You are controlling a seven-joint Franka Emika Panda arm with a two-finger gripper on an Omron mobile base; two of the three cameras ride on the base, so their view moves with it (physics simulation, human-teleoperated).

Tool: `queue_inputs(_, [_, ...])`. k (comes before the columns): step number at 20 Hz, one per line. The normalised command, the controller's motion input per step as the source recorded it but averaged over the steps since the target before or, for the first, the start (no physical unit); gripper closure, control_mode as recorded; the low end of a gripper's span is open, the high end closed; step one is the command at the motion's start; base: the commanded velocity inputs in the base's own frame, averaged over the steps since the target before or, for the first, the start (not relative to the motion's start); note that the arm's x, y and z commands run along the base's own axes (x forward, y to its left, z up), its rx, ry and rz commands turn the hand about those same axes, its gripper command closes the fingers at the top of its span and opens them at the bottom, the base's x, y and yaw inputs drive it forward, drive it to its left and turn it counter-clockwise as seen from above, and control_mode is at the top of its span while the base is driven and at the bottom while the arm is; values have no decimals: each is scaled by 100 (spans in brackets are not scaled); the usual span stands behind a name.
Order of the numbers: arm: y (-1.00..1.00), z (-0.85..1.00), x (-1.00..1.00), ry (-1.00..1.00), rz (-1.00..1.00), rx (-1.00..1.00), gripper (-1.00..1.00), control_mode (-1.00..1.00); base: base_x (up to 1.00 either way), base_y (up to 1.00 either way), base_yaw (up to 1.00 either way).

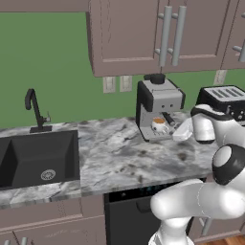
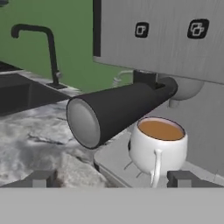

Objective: Pick up the brewed coffee from the coffee machine and place it next to the breakfast plate on the dining counter.

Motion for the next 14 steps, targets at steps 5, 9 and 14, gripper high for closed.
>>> queue_inputs(5, [0, -15, 25, -4, 0, 5, -100, -100, 0, 0, 0])
queue_inputs(9, [0, -16, 29, -1, 0, 7, -100, -100, 0, 0, 0])
queue_inputs(14, [-4, -13, 31, 0, 0, 6, -100, -100, 0, 0, 0])
